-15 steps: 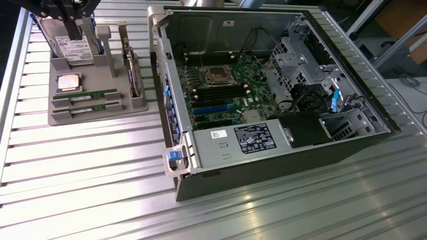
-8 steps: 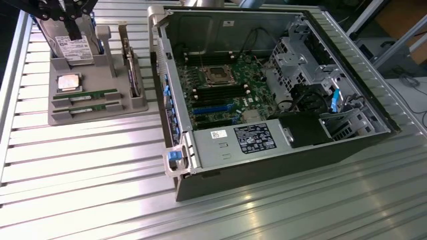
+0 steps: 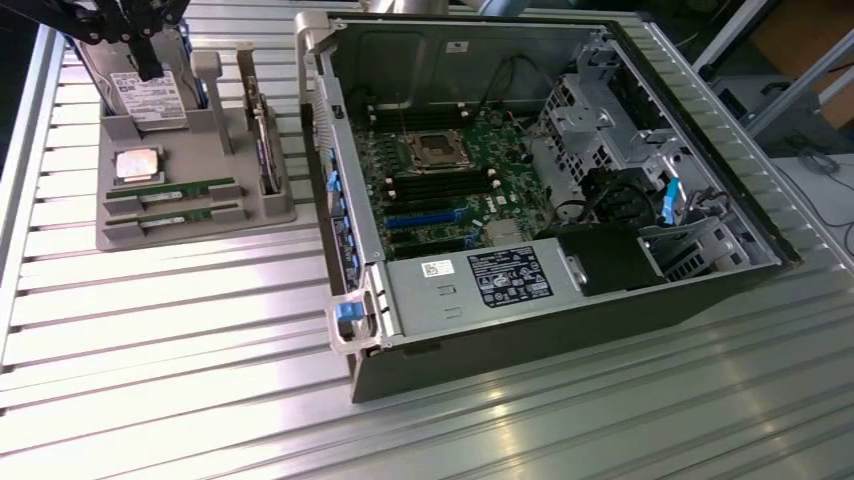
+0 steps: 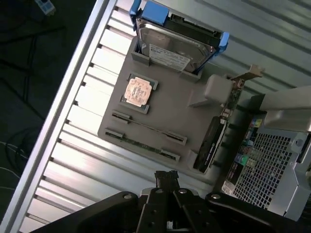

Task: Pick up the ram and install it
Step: 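Pick up the ram and move it above insertion slot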

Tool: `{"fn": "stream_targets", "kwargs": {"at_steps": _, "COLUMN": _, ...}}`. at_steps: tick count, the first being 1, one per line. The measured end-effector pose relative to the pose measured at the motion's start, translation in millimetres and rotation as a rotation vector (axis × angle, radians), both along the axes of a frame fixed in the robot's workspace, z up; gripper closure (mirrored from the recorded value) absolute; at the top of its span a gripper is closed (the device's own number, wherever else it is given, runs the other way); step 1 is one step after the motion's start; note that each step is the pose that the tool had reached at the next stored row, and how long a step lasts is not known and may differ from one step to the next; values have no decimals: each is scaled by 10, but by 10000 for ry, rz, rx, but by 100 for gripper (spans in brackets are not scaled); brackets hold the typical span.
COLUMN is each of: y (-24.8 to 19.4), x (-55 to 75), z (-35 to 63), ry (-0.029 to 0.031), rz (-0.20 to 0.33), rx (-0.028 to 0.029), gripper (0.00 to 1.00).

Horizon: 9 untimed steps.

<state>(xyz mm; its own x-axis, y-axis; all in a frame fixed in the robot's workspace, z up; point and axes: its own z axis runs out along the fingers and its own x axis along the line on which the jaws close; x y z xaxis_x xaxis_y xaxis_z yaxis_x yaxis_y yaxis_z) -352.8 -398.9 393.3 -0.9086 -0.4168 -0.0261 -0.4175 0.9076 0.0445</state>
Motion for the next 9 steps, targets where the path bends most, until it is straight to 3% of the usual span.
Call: {"fn": "stream_targets", "kwargs": {"at_steps": 9, "y": 0, "x": 0, "z": 0, "ry": 0, "rz": 2232, "rx": 0, "gripper": 89}}
